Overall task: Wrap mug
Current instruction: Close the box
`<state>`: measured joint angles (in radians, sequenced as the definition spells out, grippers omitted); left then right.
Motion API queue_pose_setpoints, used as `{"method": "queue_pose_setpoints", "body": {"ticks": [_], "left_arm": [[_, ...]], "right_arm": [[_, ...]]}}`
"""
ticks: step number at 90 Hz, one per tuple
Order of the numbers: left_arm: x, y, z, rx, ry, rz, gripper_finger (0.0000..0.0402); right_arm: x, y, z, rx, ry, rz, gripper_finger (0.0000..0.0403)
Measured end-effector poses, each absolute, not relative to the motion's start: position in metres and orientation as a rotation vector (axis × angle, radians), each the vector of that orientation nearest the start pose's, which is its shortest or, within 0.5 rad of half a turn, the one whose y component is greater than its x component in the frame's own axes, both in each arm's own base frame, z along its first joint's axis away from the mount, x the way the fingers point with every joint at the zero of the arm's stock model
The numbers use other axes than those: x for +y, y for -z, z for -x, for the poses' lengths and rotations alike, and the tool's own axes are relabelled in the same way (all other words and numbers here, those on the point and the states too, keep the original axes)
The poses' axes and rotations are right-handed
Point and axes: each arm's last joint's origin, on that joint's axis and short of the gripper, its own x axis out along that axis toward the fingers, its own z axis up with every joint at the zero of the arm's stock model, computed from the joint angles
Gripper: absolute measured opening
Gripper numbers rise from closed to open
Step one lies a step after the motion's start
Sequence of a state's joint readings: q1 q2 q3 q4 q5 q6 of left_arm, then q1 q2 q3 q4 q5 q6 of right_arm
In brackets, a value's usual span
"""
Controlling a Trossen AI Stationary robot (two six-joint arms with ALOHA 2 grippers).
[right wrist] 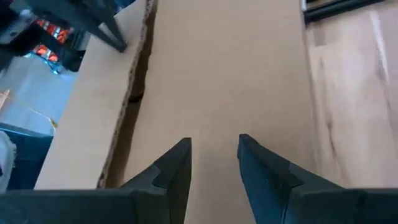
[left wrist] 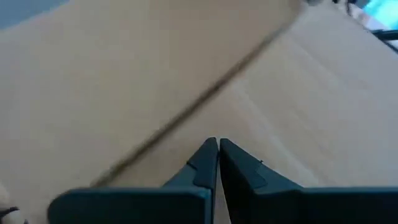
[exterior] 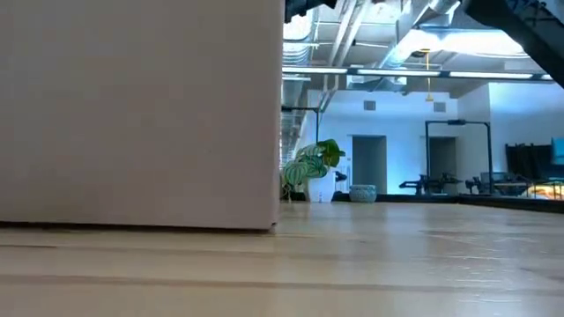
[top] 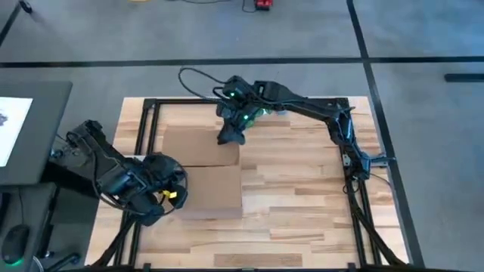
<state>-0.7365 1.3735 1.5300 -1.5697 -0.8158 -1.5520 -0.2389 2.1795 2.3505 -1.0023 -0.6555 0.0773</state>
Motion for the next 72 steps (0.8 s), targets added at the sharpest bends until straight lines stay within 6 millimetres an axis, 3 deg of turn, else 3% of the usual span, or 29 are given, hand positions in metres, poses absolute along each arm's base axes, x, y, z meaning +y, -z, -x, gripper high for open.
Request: {"method": "queue_pose_setpoints", "body": {"ticks": [26, 46, 72], "left_arm": [[-0.126, -0.343, -0.175, 0.672, -0.805, 0.381, 0.0], [-0.125, -0.347, -0.174, 0.69, -0.785, 0.34, 0.0], [-0.122, -0.368, -0.176, 0.708, -0.707, 0.269, 0.0]], "right_arm": [[-0.087, -0.365, -0.45, 0.736, -0.367, -0.345, 0.0122], [-0.069, -0.38, -0.453, 0.59, -0.547, -0.232, 0.0122], [-0.047, -0.355, -0.476, 0.593, -0.591, -0.166, 0.0122]]}}
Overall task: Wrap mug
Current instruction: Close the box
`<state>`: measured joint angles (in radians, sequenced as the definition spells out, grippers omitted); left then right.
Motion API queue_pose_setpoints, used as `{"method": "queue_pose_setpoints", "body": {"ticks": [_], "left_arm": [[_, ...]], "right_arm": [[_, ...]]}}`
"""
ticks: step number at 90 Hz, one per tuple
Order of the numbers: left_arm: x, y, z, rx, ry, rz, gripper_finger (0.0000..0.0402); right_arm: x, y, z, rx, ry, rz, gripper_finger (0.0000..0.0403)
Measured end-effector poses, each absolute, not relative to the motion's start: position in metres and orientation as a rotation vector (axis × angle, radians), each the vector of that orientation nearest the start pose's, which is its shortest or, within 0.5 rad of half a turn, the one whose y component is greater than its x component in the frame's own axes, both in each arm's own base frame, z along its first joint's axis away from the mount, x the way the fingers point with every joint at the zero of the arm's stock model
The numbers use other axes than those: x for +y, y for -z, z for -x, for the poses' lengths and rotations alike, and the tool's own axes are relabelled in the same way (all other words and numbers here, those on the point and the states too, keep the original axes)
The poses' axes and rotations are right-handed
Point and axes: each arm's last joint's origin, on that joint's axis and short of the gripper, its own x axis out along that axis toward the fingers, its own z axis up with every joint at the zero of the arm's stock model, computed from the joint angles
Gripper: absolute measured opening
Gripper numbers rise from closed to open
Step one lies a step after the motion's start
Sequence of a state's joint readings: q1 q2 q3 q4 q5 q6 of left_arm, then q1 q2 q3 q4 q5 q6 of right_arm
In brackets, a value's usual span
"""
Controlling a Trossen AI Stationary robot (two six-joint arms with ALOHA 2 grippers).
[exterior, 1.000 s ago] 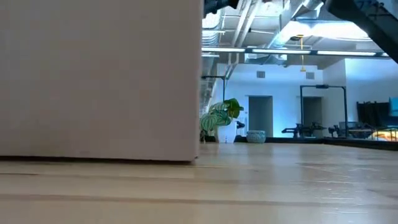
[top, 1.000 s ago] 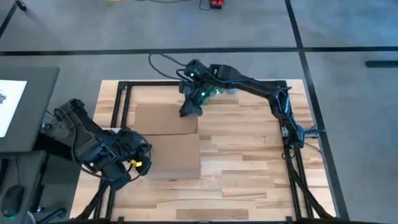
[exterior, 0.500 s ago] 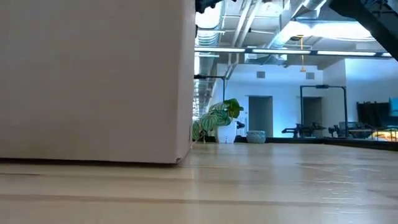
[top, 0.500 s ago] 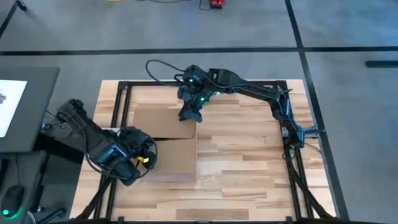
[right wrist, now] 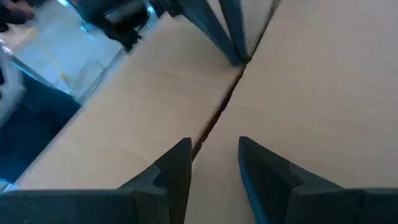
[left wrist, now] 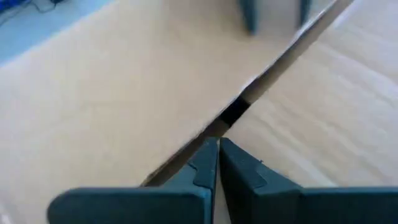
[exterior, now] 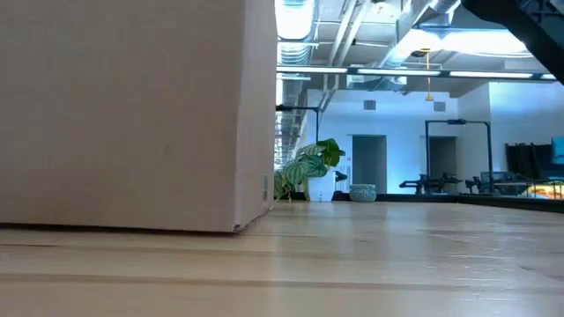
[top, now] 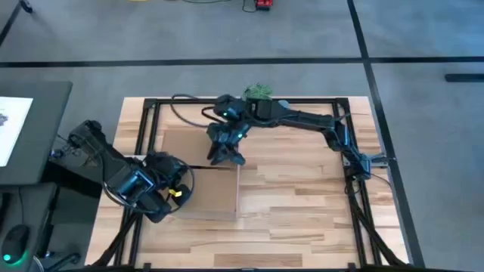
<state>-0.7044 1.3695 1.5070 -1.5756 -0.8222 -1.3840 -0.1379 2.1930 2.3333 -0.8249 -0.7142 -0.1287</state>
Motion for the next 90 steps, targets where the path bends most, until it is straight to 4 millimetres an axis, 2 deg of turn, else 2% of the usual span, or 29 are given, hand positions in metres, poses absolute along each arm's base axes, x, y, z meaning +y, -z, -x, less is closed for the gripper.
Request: {"method": "queue_pose_setpoints", "body": {"ticks": [15, 23, 33, 44, 51, 58, 71, 90], "left_arm": [[-0.122, -0.395, -0.171, 0.765, -0.57, 0.331, 0.0], [-0.135, -0.405, -0.171, 0.811, -0.399, 0.394, 0.0], [-0.155, -0.404, -0.166, 0.868, -0.255, 0.451, 0.0], [-0.172, -0.385, -0.159, 0.906, -0.348, 0.427, 0.0], [-0.171, -0.374, -0.155, 0.874, -0.485, 0.407, 0.0], [-0.171, -0.365, -0.154, 0.813, -0.544, 0.368, 0.0], [-0.167, -0.359, -0.156, 0.777, -0.568, 0.34, 0.0], [-0.153, -0.363, -0.147, 0.778, -0.562, 0.358, 0.0]], "right_arm": [[-0.053, -0.349, -0.473, 0.651, -0.562, -0.174, 0.0122], [-0.053, -0.348, -0.472, 0.664, -0.555, -0.174, 0.0122], [-0.053, -0.348, -0.471, 0.67, -0.55, -0.158, 0.0122], [-0.053, -0.346, -0.469, 0.708, -0.514, -0.144, 0.0122], [-0.055, -0.344, -0.466, 0.746, -0.489, -0.154, 0.0122], [-0.056, -0.342, -0.463, 0.784, -0.486, -0.162, 0.0122], [-0.053, -0.338, -0.458, 0.848, -0.476, -0.174, 0.0122], [-0.035, -0.34, -0.454, 0.916, -0.418, -0.15, 0.0122]]}}
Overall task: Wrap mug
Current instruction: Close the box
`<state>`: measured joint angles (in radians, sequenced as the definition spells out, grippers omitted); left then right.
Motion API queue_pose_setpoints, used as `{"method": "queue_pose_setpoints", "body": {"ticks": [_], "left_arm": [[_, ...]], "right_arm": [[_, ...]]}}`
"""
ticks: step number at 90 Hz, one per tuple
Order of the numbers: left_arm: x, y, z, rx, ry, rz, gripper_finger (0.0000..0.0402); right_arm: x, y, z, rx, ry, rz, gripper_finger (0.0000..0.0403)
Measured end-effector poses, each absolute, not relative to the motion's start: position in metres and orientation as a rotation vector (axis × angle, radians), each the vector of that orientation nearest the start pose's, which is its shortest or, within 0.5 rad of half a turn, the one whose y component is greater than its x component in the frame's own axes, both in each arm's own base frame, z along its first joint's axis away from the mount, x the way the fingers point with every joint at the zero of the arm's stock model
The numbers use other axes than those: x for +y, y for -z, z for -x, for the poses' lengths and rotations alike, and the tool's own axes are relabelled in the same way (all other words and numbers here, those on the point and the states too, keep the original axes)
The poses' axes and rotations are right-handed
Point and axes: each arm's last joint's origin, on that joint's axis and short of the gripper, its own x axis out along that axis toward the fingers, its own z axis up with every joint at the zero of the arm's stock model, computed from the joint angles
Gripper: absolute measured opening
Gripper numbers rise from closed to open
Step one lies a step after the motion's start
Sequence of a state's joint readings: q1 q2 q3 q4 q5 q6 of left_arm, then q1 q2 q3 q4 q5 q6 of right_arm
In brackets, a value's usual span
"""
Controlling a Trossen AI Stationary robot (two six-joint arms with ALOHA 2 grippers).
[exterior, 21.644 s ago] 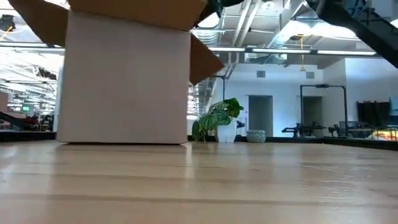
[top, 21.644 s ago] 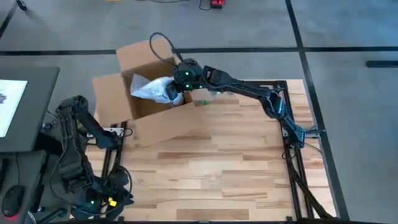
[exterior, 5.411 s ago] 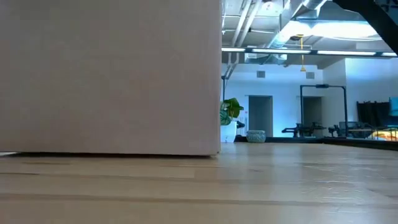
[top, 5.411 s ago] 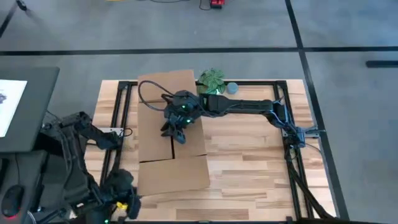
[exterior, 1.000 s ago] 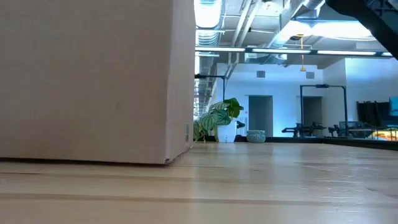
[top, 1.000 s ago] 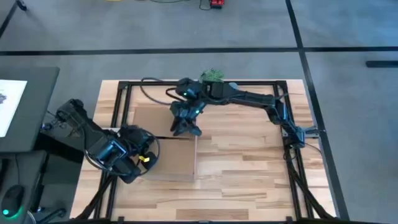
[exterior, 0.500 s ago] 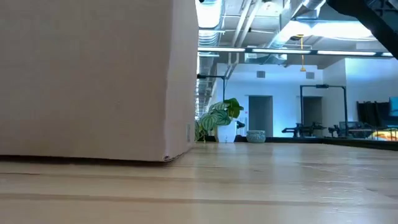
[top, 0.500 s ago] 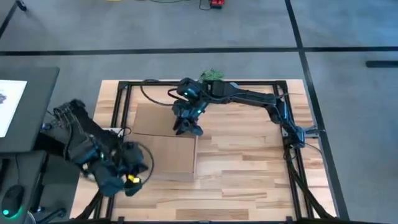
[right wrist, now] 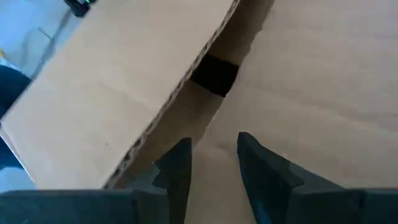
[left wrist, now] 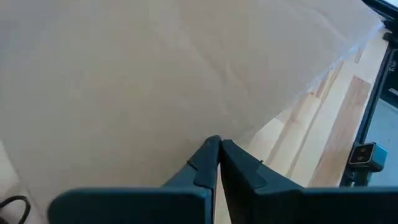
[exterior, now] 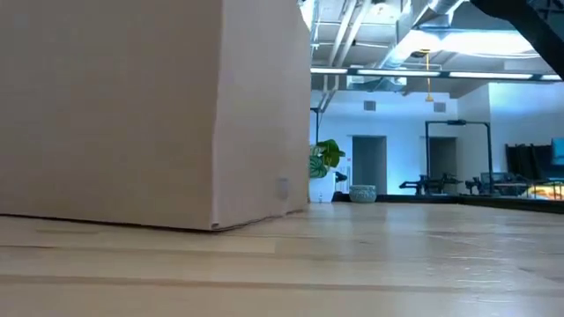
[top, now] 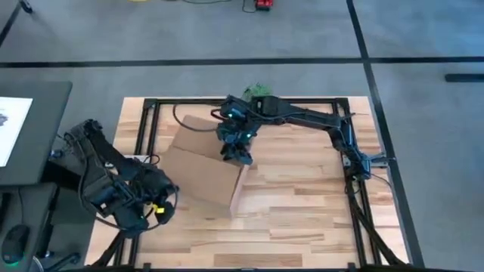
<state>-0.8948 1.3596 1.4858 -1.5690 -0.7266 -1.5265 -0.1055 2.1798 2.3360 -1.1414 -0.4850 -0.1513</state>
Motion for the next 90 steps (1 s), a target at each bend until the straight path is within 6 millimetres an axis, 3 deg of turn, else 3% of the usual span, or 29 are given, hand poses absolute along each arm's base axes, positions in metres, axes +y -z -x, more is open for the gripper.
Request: {"method": "queue_pose_setpoints", "body": {"ticks": [35, 70, 90], "left_arm": [[-0.124, -0.383, -0.128, 0.764, -0.494, 0.357, 0.0], [-0.097, -0.386, -0.148, 0.737, -0.588, 0.199, 0.0], [-0.084, -0.387, -0.156, 0.761, -0.625, 0.13, 0.0]], "right_arm": [[-0.023, -0.363, -0.427, 0.986, -0.4, -0.195, 0.0122], [0.02, -0.37, -0.417, 1.046, -0.379, -0.131, 0.0122], [0.021, -0.401, -0.395, 0.96, -0.324, -0.108, 0.0122]]}}
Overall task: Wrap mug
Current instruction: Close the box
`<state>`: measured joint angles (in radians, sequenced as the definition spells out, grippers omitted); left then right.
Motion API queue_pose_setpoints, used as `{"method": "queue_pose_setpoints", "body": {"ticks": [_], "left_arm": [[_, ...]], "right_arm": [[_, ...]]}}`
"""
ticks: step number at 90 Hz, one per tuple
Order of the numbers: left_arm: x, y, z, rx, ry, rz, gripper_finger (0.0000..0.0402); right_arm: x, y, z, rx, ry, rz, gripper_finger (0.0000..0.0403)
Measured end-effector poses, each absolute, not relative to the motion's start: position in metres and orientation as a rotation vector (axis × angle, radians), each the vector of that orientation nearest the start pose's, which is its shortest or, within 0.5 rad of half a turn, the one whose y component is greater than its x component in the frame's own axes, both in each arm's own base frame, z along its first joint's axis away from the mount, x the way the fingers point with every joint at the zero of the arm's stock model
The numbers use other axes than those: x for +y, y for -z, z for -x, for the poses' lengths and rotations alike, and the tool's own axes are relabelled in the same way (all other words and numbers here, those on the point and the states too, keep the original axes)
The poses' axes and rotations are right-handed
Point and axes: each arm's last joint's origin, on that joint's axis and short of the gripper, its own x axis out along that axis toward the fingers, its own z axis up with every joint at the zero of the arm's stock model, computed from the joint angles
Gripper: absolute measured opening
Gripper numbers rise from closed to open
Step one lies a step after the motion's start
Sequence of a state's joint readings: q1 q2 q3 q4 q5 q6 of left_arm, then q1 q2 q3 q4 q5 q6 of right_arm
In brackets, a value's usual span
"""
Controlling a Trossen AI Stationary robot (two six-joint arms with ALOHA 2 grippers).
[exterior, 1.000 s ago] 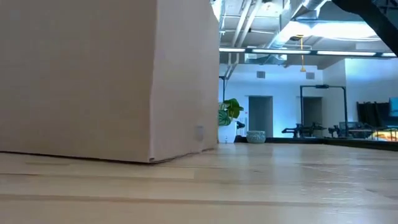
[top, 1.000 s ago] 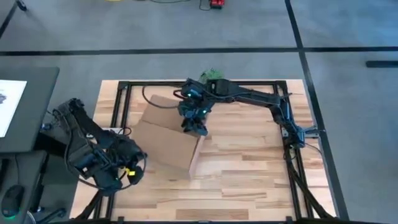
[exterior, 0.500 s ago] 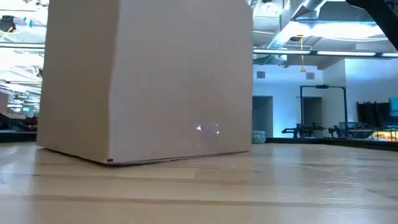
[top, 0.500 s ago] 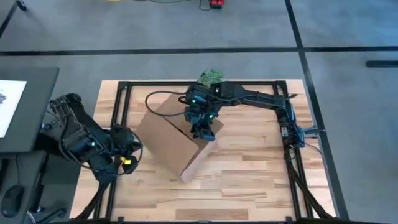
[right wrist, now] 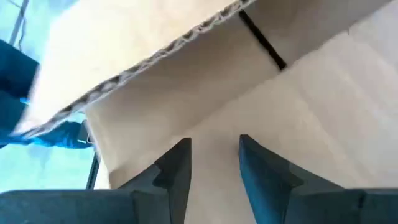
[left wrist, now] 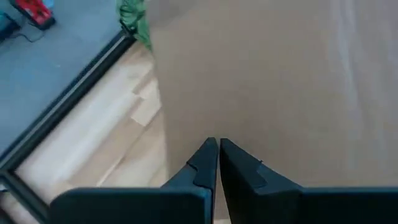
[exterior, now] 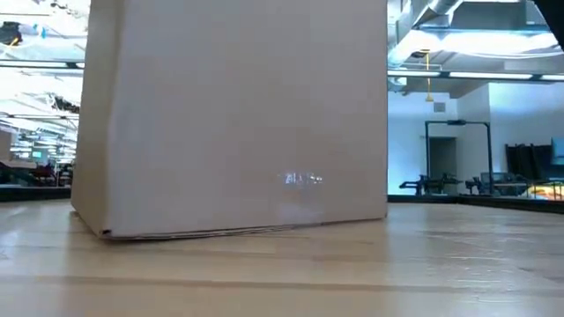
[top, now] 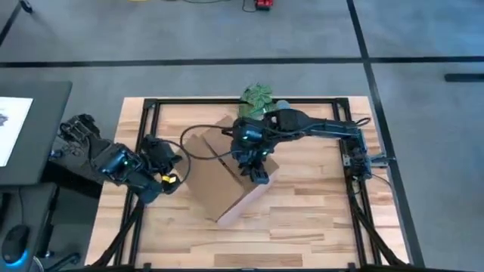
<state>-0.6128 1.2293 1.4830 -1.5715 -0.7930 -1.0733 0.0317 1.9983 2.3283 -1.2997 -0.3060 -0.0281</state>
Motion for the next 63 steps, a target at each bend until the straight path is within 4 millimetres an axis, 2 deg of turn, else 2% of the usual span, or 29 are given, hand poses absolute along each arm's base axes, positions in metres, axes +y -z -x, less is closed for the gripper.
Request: {"method": "queue_pose_setpoints", "body": {"ticks": [17, 29, 42, 53, 63], "left_arm": [[-0.08, -0.387, -0.158, 0.765, -0.641, 0.12, 0.0], [-0.081, -0.387, -0.157, 0.753, -0.649, 0.15, 0.0], [-0.089, -0.367, -0.162, 0.737, -0.651, 0.153, 0.0], [-0.092, -0.351, -0.165, 0.694, -0.689, 0.16, 0.0], [-0.088, -0.348, -0.164, 0.664, -0.735, 0.102, 0.0]], "right_arm": [[-0.004, -0.429, -0.374, 0.865, -0.282, -0.087, 0.0122], [-0.025, -0.432, -0.362, 0.896, -0.25, -0.066, 0.0122], [-0.029, -0.424, -0.359, 0.954, -0.277, -0.034, 0.0122], [-0.017, -0.401, -0.368, 1.017, -0.32, -0.024, 0.0122], [-0.005, -0.387, -0.37, 1.061, -0.349, -0.009, 0.0122]]}}
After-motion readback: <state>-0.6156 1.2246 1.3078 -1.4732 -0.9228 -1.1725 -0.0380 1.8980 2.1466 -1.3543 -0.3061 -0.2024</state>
